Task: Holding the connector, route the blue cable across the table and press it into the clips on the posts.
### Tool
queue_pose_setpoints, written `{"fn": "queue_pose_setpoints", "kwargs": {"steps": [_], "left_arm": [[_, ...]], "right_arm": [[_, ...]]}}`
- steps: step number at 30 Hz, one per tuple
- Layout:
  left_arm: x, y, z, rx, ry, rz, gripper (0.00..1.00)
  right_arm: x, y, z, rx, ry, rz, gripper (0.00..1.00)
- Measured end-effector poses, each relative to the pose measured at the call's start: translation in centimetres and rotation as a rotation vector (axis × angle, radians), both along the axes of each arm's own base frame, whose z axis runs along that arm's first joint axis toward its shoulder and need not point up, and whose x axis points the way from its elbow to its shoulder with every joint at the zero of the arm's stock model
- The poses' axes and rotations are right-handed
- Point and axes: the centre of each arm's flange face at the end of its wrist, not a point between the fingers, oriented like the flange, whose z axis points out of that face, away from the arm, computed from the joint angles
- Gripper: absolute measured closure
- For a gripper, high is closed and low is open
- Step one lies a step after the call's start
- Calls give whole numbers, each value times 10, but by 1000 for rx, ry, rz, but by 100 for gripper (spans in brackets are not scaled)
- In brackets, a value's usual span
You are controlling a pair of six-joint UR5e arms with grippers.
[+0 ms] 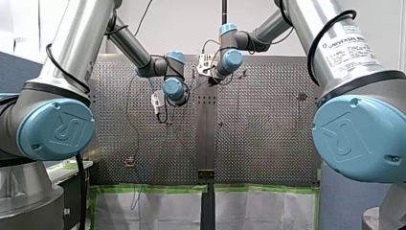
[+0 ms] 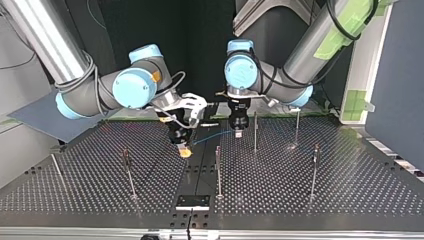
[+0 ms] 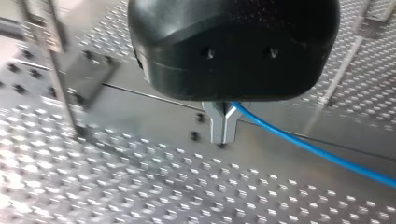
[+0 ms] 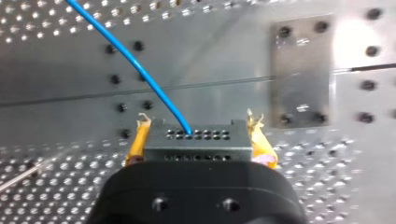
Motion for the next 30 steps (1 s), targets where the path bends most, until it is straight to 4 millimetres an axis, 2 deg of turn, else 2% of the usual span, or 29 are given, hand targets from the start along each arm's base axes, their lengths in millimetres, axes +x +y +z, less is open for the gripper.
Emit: {"fn": "queue_pose_setpoints", "kwargs": {"steps": [8, 16, 24, 26, 30], "left_arm": [[-9, 4, 35, -21, -50, -3, 100], [-17, 10, 88, -58, -134, -8, 100], [-24, 14, 145, -86, -220, -51, 100], [-24, 14, 149, -87, -226, -55, 100], [-19, 12, 141, -77, -210, -60, 100]], "right_arm": [[-7, 21, 44, -43, -35, 28, 100], [-21, 36, 90, -95, -78, 34, 100], [-20, 34, 84, -87, -74, 37, 100], [-20, 32, 80, -81, -70, 36, 100], [-20, 28, 72, -70, -61, 32, 100]]}}
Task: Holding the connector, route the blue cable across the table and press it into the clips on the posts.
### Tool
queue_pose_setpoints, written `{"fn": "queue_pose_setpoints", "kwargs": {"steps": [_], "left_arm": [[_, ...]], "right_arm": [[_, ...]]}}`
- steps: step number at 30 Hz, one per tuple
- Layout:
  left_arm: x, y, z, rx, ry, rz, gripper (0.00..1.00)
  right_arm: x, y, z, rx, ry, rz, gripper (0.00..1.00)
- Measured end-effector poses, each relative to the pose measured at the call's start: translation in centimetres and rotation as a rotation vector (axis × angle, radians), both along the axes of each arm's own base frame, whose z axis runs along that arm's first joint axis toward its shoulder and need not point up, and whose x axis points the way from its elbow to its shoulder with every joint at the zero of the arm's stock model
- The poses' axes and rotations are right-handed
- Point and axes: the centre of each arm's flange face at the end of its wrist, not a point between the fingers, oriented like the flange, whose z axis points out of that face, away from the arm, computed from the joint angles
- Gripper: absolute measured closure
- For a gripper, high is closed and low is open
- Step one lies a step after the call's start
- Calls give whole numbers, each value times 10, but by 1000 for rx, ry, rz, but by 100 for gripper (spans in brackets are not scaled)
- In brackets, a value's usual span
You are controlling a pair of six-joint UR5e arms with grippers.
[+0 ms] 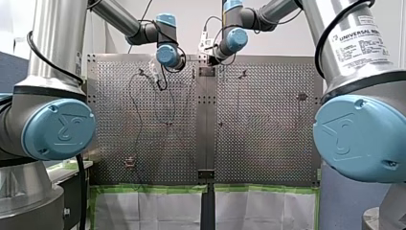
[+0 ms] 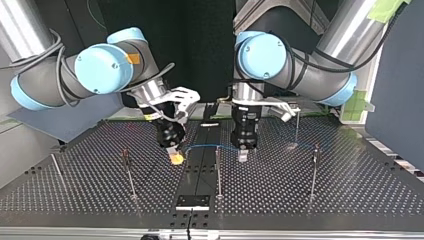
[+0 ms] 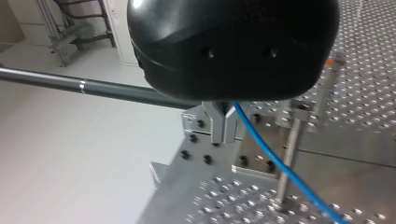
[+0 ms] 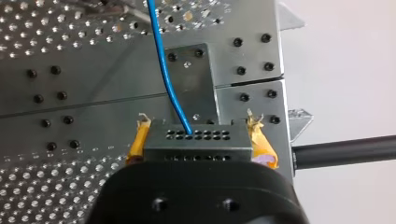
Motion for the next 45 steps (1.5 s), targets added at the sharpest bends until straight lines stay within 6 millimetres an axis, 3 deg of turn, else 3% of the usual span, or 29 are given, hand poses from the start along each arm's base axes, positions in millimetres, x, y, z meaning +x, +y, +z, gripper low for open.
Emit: {"fn": "queue_pose_setpoints", "kwargs": {"steps": [9, 16, 22, 32, 41, 45], "left_arm": [[14, -7, -35, 38, 57, -3, 100], [28, -7, -44, 37, 41, -10, 100], [47, -8, -59, 46, 50, -9, 100], [64, 2, -50, 38, 33, 20, 100], [54, 3, -53, 71, 92, 58, 100], [45, 2, -46, 85, 103, 61, 100]], "right_arm": [[0, -9, -12, 15, 9, 0, 100], [5, -20, -37, 43, 32, 6, 100], [1, -30, -44, 52, 32, 5, 100], [-5, -39, -42, 45, 28, 14, 100], [-1, -35, -41, 38, 33, 31, 100], [0, -34, -40, 36, 35, 34, 100]]}}
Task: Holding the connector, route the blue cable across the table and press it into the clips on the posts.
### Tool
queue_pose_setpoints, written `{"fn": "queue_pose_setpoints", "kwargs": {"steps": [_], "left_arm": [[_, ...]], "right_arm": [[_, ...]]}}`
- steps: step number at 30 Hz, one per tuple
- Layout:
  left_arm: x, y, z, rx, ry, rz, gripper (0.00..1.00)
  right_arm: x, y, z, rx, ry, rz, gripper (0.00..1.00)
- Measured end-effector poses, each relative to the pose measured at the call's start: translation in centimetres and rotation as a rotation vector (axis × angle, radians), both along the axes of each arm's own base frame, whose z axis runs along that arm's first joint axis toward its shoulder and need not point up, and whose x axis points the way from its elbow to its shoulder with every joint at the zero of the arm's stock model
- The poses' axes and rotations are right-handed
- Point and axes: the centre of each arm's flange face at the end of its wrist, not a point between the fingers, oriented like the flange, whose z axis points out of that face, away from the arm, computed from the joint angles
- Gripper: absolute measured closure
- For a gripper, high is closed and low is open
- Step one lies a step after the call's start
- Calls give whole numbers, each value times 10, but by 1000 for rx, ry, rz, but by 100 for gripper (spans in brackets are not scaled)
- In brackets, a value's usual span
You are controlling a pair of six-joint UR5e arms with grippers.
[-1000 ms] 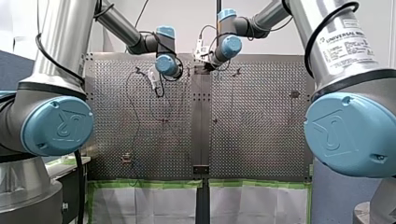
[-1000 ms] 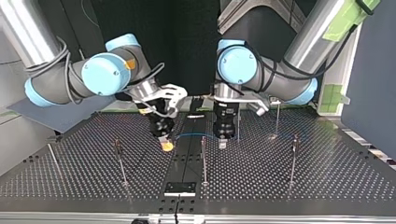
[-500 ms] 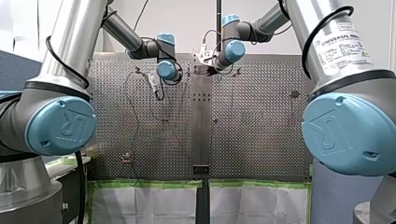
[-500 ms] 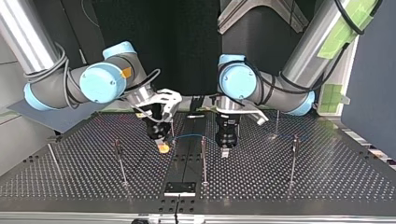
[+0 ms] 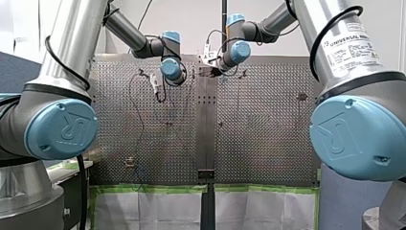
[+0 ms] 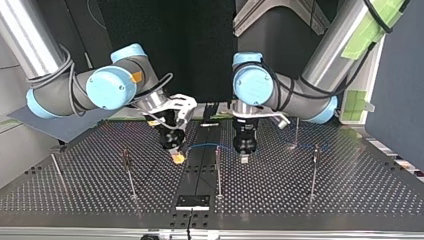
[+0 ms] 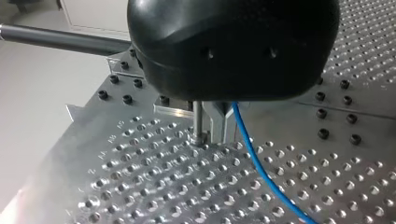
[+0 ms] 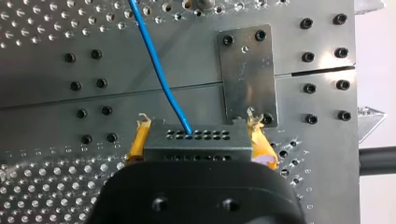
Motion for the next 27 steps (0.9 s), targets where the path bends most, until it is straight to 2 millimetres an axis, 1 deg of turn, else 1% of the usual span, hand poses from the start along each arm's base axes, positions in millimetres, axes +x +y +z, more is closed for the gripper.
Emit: {"fn": "queue_pose_setpoints", "kwargs": {"steps": [3, 6, 11, 14, 17, 21, 27], "left_arm": [[-6, 0, 11, -4, -14, -2, 100], [-9, 0, 19, -12, -32, -6, 100], [-6, -1, 23, -21, -58, -17, 100], [-1, 1, 20, -20, -58, -25, 100], [5, 2, 11, -14, -46, -35, 100], [20, 0, -1, -12, -44, -48, 100], [40, -2, -6, -14, -49, -61, 100]], "right_arm": [[0, 0, 0, -2, 0, 1, 100], [0, 1, 6, -13, -4, 7, 100], [-3, -2, 9, -17, -9, 5, 100], [-6, -6, 9, -16, -11, -1, 100], [-8, -9, 9, -13, -14, -7, 100], [-12, -14, 8, -11, -15, -17, 100], [-20, -22, 7, -10, -15, -33, 100]]}}
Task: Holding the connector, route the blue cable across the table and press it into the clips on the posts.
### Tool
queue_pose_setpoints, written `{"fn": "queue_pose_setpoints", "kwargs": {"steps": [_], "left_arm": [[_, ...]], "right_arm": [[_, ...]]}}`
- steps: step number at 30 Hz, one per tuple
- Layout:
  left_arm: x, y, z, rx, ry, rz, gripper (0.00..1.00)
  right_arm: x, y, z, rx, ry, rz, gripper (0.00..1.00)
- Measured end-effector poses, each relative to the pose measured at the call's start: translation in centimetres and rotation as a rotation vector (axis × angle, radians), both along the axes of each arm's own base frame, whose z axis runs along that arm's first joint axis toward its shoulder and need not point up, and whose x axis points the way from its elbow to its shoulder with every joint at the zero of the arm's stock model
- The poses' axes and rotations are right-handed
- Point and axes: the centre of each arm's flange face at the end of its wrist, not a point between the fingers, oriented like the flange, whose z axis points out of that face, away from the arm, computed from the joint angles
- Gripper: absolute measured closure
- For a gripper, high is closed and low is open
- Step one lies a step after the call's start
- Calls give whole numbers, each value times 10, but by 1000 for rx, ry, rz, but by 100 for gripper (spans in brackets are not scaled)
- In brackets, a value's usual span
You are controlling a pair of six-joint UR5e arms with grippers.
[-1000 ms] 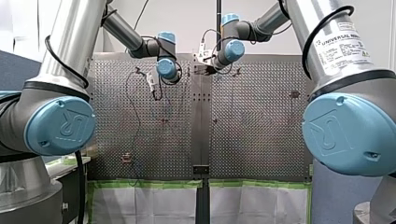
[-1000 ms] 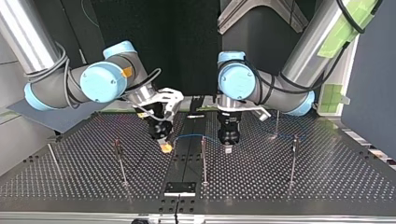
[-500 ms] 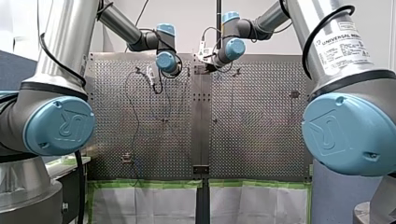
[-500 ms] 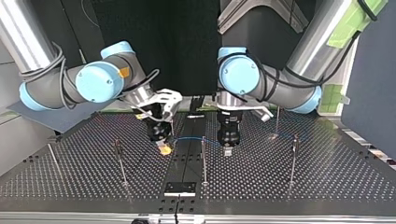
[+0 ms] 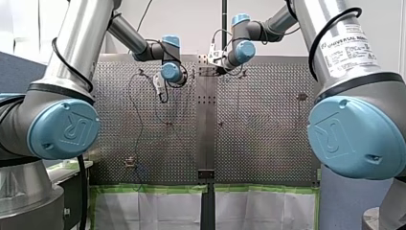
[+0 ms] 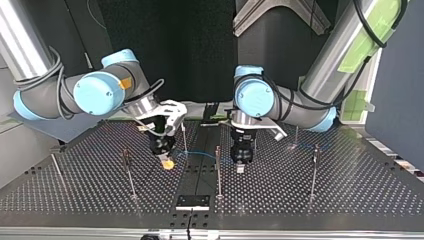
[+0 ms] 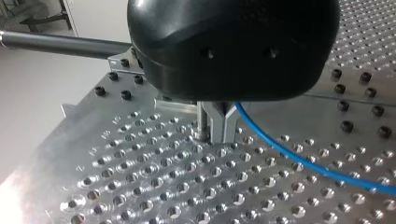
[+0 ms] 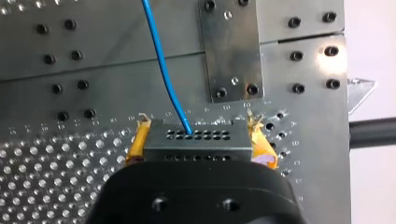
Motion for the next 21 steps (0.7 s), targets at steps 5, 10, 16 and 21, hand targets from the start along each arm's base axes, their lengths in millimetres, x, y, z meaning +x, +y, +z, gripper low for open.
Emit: {"fn": "queue_pose_setpoints", "kwargs": {"steps": [5, 10, 16, 21], "left_arm": [[14, 6, 11, -10, -21, 8, 100], [17, 11, 14, -11, -13, 14, 100], [13, 8, 12, -7, 8, 15, 50], [8, 6, 9, 1, 38, 30, 2]], "right_arm": [[-6, -7, 2, -4, -2, -12, 100], [-12, -14, 5, -8, -6, -26, 100], [-21, -23, 5, -7, -6, -46, 100], [-27, -29, 4, -6, -5, -58, 100]]}}
